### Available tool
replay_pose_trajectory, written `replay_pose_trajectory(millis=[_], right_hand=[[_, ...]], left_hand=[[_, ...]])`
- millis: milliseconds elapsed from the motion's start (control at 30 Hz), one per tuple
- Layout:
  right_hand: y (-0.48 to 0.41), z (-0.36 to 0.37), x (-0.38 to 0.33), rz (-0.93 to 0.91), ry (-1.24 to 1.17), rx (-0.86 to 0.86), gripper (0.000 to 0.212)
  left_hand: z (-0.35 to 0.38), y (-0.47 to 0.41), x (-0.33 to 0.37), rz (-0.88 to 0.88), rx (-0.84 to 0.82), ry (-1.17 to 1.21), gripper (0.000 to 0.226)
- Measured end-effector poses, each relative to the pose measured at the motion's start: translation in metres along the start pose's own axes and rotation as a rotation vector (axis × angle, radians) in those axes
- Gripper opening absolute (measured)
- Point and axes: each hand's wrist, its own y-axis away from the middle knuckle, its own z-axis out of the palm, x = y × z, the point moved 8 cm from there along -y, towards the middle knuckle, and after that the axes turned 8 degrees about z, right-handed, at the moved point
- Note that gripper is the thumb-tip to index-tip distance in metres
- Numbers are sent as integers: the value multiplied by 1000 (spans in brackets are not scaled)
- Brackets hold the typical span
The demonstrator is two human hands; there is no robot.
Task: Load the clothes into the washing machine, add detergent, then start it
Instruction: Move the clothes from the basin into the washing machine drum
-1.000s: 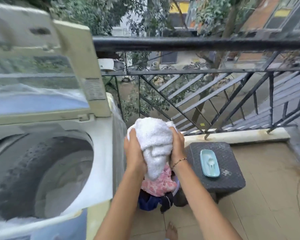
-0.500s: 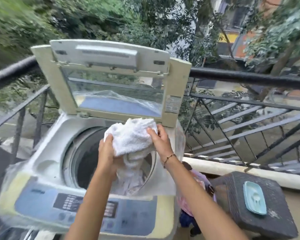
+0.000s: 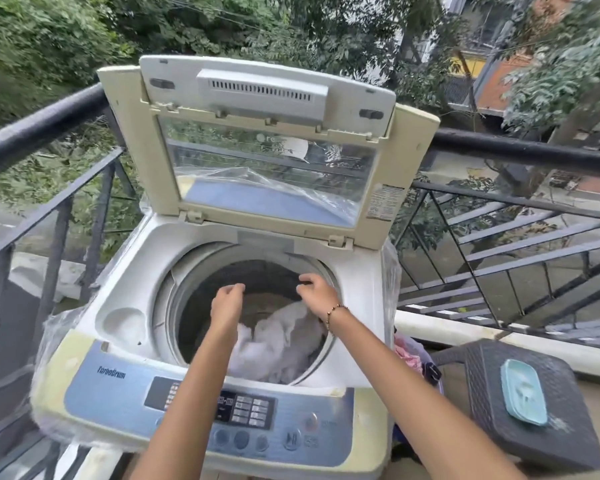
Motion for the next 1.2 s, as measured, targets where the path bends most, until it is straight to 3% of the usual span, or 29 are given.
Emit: replay_pose_trajectory(millis=[200, 333, 600, 767, 967, 1100, 1200], right_hand=[[13, -46, -1, -112, -202, 68, 19], [21, -100, 12, -159, -322, 134, 18], [22, -212, 127, 1, -445, 289, 18], [-4, -255, 230, 148, -432, 369, 18], [-73, -236, 378, 333, -341, 341, 22], [-120, -193, 470, 440, -315, 257, 14], [-142, -163, 532, 502, -198, 229, 14]], left_hand=[[54, 31, 22, 89, -35, 143, 19], [114, 74, 53, 190, -91, 272, 14], [276, 157, 53, 247, -329, 263, 12], [370, 165, -25, 102, -398, 77, 7], [423, 130, -169, -95, -354, -212, 15], [442, 93, -254, -26, -406, -477, 10], [466, 73, -314, 36, -607, -697, 34]])
